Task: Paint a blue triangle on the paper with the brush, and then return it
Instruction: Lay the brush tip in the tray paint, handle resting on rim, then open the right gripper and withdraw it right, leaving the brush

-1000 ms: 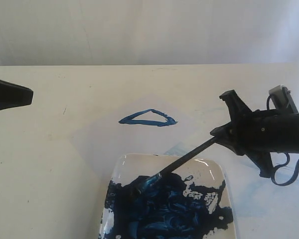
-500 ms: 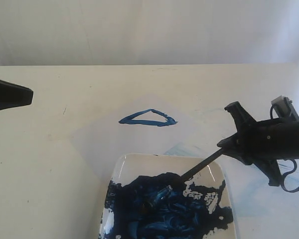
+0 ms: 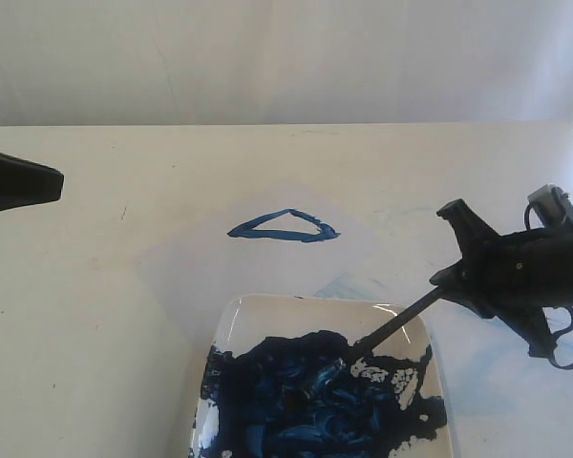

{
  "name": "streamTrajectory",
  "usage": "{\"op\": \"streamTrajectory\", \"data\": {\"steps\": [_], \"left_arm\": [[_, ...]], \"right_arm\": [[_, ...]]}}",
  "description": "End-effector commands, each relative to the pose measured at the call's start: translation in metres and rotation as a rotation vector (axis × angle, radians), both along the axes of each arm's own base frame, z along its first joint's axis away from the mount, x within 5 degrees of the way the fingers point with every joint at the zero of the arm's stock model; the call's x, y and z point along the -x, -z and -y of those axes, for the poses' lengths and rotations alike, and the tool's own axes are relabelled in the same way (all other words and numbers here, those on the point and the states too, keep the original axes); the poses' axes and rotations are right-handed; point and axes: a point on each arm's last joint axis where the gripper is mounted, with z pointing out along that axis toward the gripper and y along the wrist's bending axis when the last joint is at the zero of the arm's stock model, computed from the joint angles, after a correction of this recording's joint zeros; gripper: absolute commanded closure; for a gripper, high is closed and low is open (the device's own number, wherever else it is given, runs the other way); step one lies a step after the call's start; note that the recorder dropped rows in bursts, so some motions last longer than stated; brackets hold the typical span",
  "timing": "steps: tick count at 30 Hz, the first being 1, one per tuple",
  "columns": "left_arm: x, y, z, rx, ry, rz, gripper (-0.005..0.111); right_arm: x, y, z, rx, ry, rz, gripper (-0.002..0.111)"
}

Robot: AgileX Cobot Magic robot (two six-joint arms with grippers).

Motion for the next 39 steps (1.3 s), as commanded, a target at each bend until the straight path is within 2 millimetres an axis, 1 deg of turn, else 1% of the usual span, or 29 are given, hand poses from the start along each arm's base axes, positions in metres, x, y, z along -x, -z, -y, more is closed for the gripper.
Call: {"op": "streamTrajectory", "data": {"steps": [1, 6, 9, 10, 15, 19, 22, 25, 27, 29, 32, 35, 39], "left_arm": [[0.003, -0.001, 0.002, 0.032, 0.01, -0.007, 0.107], [0.003, -0.001, 0.002, 0.031, 0.011, -0.005, 0.107], [0.003, -0.001, 0.002, 0.022, 0.017, 0.007, 0.107], [0.003, -0.001, 0.002, 0.022, 0.017, 0.007, 0.107], [0.003, -0.001, 0.002, 0.022, 0.017, 0.007, 0.107], [0.003, -0.001, 0.002, 0.022, 0.017, 0.007, 0.107], [0.003, -0.001, 0.002, 0.022, 0.017, 0.007, 0.107], [0.002, -0.001, 0.003, 0.029, 0.015, 0.007, 0.107], [0.002, -0.002, 0.003, 0.037, 0.014, 0.007, 0.107], [0.002, -0.002, 0.003, 0.042, 0.013, 0.007, 0.107], [0.002, -0.002, 0.003, 0.045, 0.012, 0.007, 0.107], [0.002, -0.002, 0.003, 0.049, 0.011, 0.007, 0.107], [0.001, -0.003, 0.002, 0.034, 0.004, 0.033, 0.107]], "right_arm": [[-0.001, 0.002, 0.004, 0.024, 0.016, 0.002, 0.086], [0.0, 0.002, 0.004, 0.022, 0.011, 0.001, 0.061], [0.0, 0.001, 0.003, 0.01, 0.002, -0.001, 0.049], [0.0, 0.0, 0.003, 0.009, 0.002, 0.003, 0.047], [0.003, -0.015, 0.005, 0.029, -0.025, 0.067, 0.046], [0.009, -0.035, 0.013, 0.072, -0.082, 0.153, 0.046], [0.015, -0.05, 0.023, 0.094, -0.102, 0.193, 0.046], [0.029, -0.067, 0.029, 0.099, -0.149, 0.207, 0.05], [0.041, -0.078, 0.032, 0.129, -0.197, 0.227, 0.055], [0.055, -0.087, 0.035, 0.195, -0.262, 0.239, 0.065], [0.074, -0.099, 0.043, 0.342, -0.366, 0.281, 0.08], [0.091, -0.112, 0.05, 0.436, -0.38, 0.333, 0.093], [0.108, -0.131, 0.059, 0.545, -0.356, 0.46, 0.108]]}}
